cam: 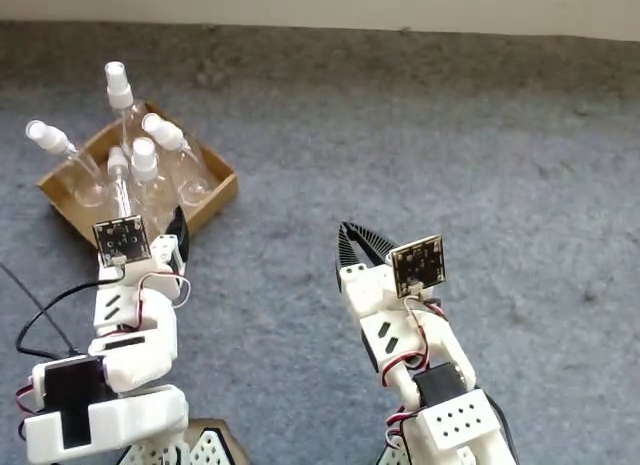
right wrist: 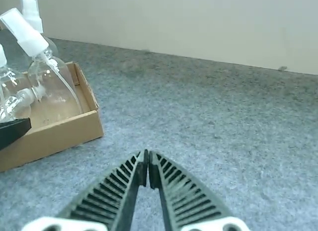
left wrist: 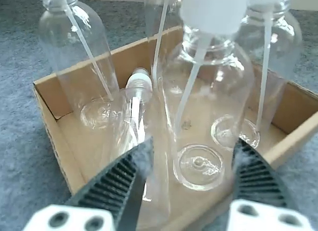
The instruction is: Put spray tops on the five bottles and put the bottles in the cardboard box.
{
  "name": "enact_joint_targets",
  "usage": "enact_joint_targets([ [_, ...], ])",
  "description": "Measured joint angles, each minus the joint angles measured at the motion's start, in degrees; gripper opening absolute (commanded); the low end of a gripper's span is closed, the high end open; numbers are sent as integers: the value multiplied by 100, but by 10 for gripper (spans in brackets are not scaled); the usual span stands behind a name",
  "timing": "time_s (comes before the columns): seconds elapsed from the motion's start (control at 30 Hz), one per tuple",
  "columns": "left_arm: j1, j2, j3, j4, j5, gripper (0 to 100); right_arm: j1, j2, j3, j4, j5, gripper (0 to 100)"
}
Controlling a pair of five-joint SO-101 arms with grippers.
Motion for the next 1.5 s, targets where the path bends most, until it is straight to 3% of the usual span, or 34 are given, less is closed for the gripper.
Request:
enact_joint_targets([
  [0.33,0,-62,105,-114,-149,211,0,0,0,0,0,5],
  [0.57,0,-1415,501,273,-167,210,0,0,0,0,-9,5],
  [0.7,0,-2620,475,1670,-167,207,0,0,0,0,-9,5],
  [0.97,0,-5486,114,5793,-167,196,0,0,0,0,-9,5],
  [1.2,105,-7385,-914,9116,-158,2,0,0,0,0,-9,5],
  [1.37,747,-7824,-1969,10699,-167,8,0,0,0,0,-9,5],
  [1.5,1116,-7833,-2927,11429,-167,6,0,0,0,105,-9,5],
])
